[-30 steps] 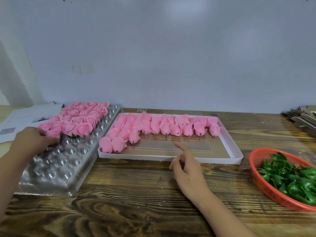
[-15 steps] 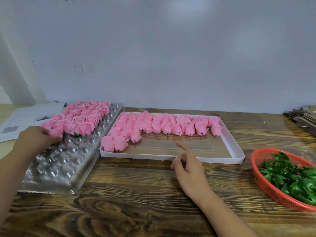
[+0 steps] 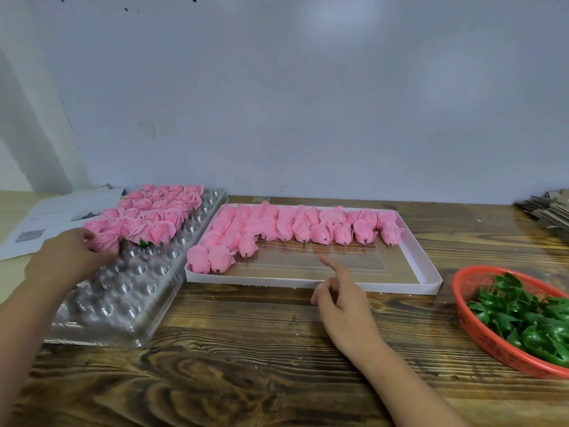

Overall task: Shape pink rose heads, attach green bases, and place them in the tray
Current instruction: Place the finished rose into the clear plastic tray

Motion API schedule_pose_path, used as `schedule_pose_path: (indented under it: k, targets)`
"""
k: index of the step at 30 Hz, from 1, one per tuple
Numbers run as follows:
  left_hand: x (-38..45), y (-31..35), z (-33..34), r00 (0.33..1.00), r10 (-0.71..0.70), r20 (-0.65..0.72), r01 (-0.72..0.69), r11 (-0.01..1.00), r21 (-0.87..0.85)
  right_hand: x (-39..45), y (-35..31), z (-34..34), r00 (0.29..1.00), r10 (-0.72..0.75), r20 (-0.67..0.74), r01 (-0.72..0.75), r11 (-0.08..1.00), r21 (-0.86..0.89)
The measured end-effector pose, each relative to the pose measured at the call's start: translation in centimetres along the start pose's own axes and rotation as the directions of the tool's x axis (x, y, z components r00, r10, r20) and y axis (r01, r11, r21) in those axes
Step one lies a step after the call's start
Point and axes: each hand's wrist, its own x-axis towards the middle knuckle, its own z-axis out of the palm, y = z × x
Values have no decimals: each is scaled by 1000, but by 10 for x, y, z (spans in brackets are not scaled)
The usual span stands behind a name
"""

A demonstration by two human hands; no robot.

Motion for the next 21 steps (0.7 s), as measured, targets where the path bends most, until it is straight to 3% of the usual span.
schedule_pose_path:
  k: [3,6,9,15,21]
  targets:
    - [-14,9,-2,997,29,-78,-27,999,28,0,0,0,1000,-1,-7,1,1000,-2]
    - [-44,34,4,956,189,-224,-199,980,-27,0,0,0,1000,-7,-7,7,1000,0]
    - [-83,69,18,897,352,-268,-393,912,-119,1,0,1,1000,-18,-15,18,1000,4]
    - [-153,124,68,784,606,-135,-613,720,-326,2,2,0,1000,1,-31,0,1000,11]
    - [-177,148,113,580,814,32,-796,575,-190,4,2,0,999,5,-54,-4,1000,29]
